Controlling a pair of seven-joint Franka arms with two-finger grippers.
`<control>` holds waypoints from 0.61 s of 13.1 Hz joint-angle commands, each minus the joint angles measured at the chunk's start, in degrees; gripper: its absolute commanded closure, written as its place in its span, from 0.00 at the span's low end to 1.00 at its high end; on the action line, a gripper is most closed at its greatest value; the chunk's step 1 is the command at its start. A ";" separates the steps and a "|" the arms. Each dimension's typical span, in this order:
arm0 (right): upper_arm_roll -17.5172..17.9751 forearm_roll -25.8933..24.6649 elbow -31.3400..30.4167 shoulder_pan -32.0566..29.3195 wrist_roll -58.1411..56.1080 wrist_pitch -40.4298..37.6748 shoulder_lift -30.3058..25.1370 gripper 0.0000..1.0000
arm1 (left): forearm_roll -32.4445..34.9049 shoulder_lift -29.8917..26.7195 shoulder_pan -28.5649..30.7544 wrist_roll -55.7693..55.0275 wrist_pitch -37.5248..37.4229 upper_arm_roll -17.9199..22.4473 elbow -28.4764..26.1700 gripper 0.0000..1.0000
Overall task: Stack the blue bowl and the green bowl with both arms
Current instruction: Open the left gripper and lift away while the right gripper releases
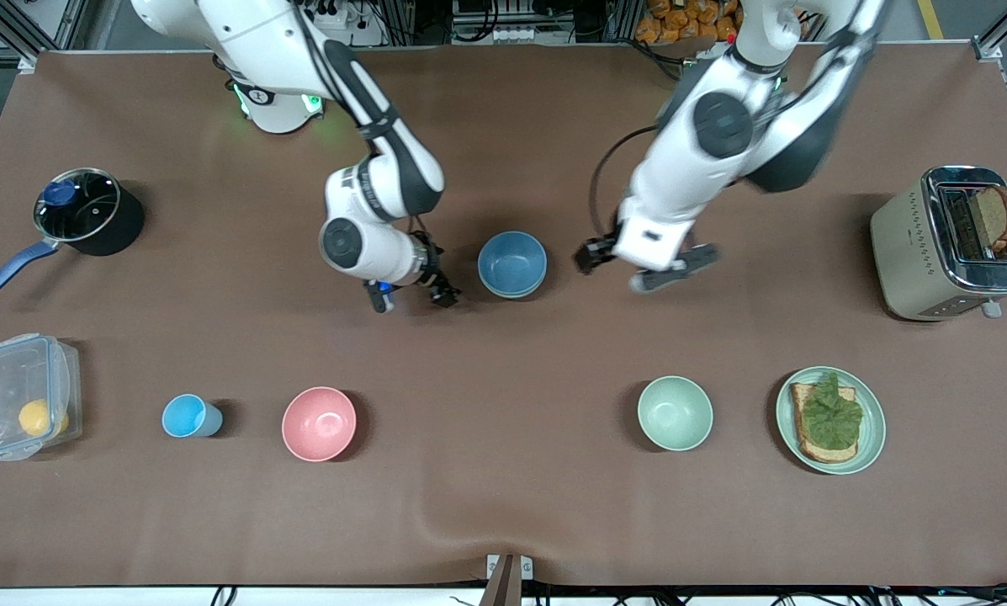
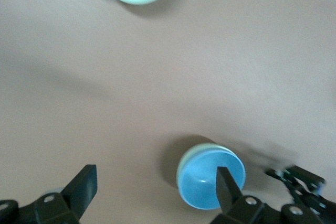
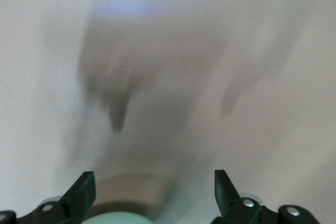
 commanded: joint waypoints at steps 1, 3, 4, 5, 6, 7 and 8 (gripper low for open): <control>-5.22 -0.82 -2.81 -0.15 -6.42 -7.87 -4.96 0.00 | 1.61 -4.78 7.50 10.28 -5.90 -0.31 2.48 0.00; -9.09 -6.16 -2.37 -0.24 -8.71 -14.72 -6.72 0.00 | 1.61 -4.44 12.25 18.64 -14.49 -0.31 9.33 0.00; -10.93 -8.36 -1.58 -0.24 -9.07 -18.32 -7.42 0.00 | 1.61 -4.52 14.27 21.81 -16.97 -0.23 11.02 0.00; -12.43 -9.60 -0.71 -0.24 -9.42 -21.32 -7.78 0.00 | 1.61 -4.69 16.03 23.93 -18.65 -0.22 11.82 0.00; -13.84 -9.88 -0.44 -0.24 -10.90 -23.44 -8.22 0.00 | 1.61 -4.70 17.62 25.69 -20.40 -0.14 13.39 0.00; -15.07 -9.88 -0.52 -0.33 -11.96 -24.94 -8.92 0.00 | 1.69 -4.26 19.20 27.71 -22.08 -0.14 15.23 0.00; -16.39 -9.97 -0.26 -0.24 -12.76 -26.69 -9.45 0.00 | 1.78 -4.43 19.74 30.17 -22.79 0.04 16.38 0.00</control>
